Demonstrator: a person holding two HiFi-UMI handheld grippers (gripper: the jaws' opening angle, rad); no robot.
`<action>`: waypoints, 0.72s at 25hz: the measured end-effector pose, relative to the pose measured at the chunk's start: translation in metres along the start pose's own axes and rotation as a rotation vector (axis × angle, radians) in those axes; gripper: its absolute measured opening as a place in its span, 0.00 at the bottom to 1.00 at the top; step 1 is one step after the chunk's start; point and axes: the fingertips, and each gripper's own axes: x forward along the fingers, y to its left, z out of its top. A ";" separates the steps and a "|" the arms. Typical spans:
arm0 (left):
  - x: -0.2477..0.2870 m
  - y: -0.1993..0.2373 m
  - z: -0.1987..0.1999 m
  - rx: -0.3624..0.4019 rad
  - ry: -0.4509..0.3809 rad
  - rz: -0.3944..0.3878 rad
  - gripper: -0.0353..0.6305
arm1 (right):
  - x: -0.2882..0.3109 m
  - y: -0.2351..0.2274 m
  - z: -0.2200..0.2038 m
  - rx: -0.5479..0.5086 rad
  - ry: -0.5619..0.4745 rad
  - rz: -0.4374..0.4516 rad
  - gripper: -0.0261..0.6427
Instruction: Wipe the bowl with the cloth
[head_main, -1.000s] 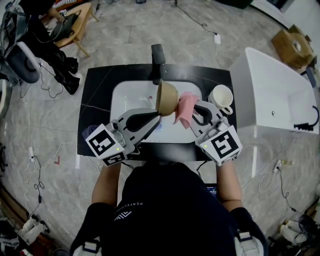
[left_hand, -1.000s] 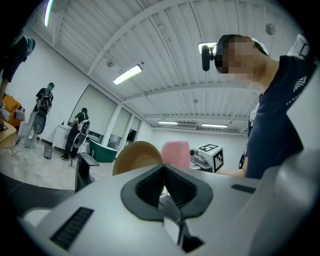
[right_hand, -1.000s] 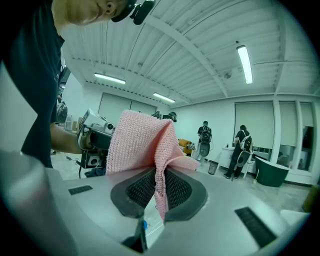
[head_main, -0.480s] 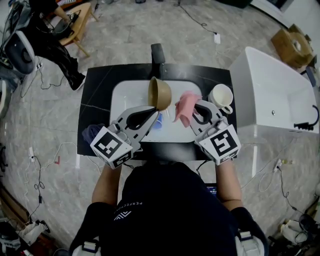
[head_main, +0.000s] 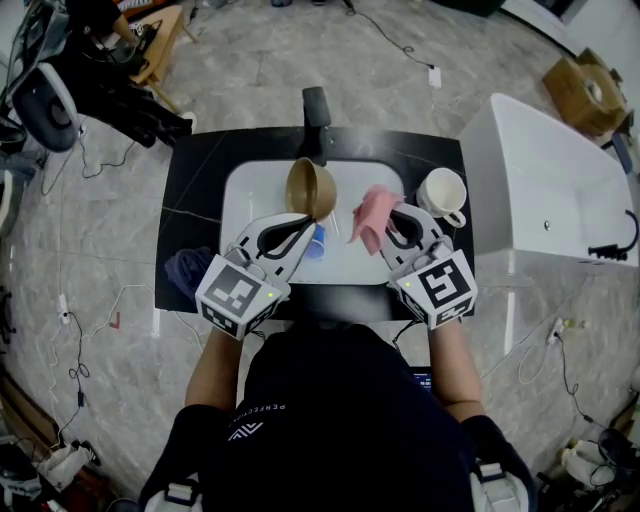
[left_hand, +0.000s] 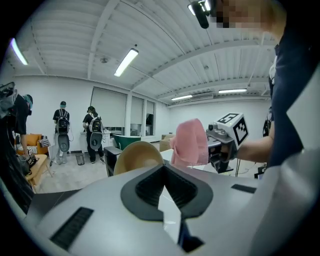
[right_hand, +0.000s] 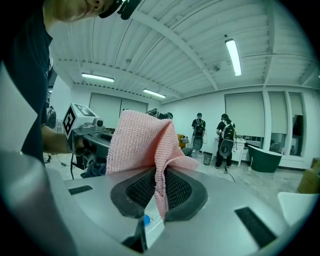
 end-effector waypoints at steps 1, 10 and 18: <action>0.002 -0.001 -0.001 0.014 0.012 0.002 0.07 | 0.000 -0.001 -0.001 0.007 0.000 -0.002 0.11; 0.002 -0.002 -0.021 0.049 0.098 0.015 0.07 | 0.003 0.001 -0.018 0.088 0.021 -0.008 0.11; 0.009 -0.007 -0.037 0.065 0.153 0.001 0.07 | 0.008 0.002 -0.037 0.138 0.048 -0.014 0.11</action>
